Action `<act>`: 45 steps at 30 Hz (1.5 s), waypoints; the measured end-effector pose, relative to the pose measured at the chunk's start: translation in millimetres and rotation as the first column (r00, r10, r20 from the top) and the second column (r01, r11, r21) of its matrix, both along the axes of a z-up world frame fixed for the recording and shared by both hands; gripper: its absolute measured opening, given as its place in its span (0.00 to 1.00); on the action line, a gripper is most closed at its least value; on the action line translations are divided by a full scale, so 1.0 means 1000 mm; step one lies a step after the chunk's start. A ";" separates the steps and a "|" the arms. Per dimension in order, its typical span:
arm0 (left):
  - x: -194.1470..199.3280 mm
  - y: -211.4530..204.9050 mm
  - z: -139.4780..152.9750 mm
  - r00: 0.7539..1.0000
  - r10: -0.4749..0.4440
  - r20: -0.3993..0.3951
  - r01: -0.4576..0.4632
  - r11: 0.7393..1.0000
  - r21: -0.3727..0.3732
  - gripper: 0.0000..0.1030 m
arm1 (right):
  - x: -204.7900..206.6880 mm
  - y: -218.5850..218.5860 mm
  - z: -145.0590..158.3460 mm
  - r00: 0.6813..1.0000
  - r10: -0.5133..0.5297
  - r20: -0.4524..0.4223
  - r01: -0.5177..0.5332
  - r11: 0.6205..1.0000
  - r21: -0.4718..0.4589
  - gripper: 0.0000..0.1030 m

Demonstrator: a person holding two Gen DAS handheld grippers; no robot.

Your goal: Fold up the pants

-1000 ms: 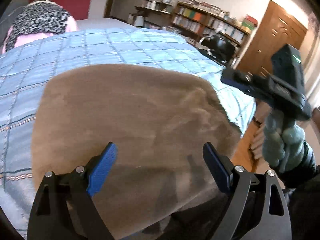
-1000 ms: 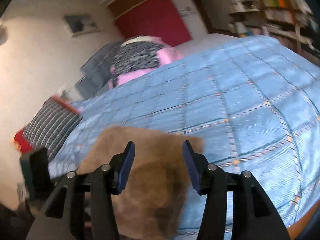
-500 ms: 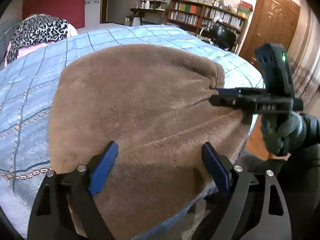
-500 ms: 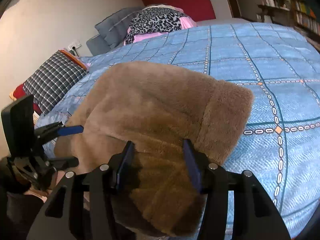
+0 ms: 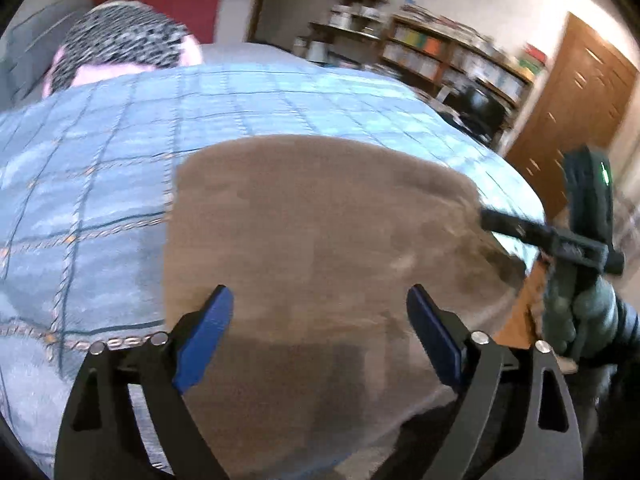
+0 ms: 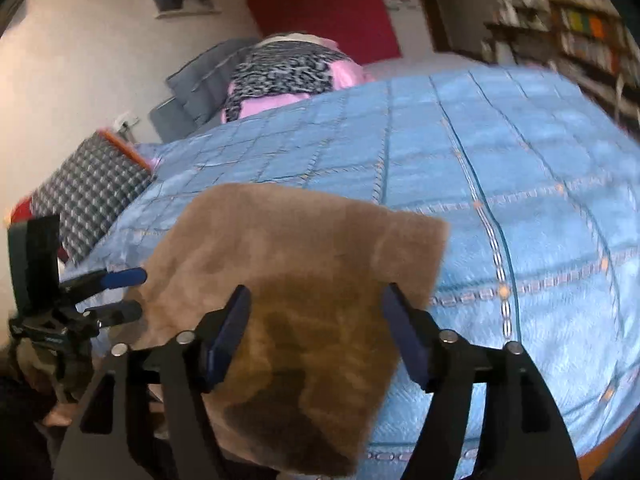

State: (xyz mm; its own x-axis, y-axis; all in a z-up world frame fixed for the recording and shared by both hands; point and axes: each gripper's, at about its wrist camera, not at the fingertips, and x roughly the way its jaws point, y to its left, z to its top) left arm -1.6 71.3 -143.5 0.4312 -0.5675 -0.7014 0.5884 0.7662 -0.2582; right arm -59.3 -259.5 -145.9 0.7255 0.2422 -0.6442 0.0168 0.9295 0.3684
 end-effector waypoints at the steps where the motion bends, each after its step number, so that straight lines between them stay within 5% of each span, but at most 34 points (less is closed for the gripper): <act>1: 0.005 0.005 -0.001 1.000 0.025 -0.012 -0.026 1.000 -0.017 0.95 | -0.002 -0.007 -0.004 0.999 -0.031 -0.018 0.032 0.999 0.028 0.71; 6: 0.034 0.019 -0.015 0.990 0.106 -0.094 -0.112 0.991 -0.070 0.96 | -0.002 -0.035 -0.031 0.986 -0.103 -0.128 0.122 0.980 0.155 0.77; 14: 0.064 0.024 -0.030 0.978 0.103 -0.180 -0.124 0.986 -0.108 0.97 | 0.017 -0.037 -0.072 0.977 -0.024 -0.213 0.101 0.928 0.360 0.81; 21: 0.092 0.027 -0.065 0.923 0.056 -0.381 -0.122 0.981 -0.149 0.97 | 0.033 -0.028 -0.087 0.976 0.037 -0.215 0.056 0.908 0.414 0.88; 29: 0.100 0.018 -0.078 0.915 0.006 -0.404 -0.085 0.980 -0.178 0.94 | 0.049 -0.015 -0.087 0.977 0.077 -0.198 0.013 0.910 0.415 0.88; 37: 0.097 0.013 -0.074 0.925 -0.009 -0.380 -0.075 0.976 -0.205 0.67 | 0.059 -0.009 -0.083 0.977 0.117 -0.176 -0.030 0.902 0.431 0.53; 45: 0.095 0.002 -0.044 0.945 -0.021 -0.327 -0.056 0.973 -0.225 0.51 | 0.058 -0.015 -0.043 0.989 0.121 -0.081 -0.075 0.902 0.424 0.43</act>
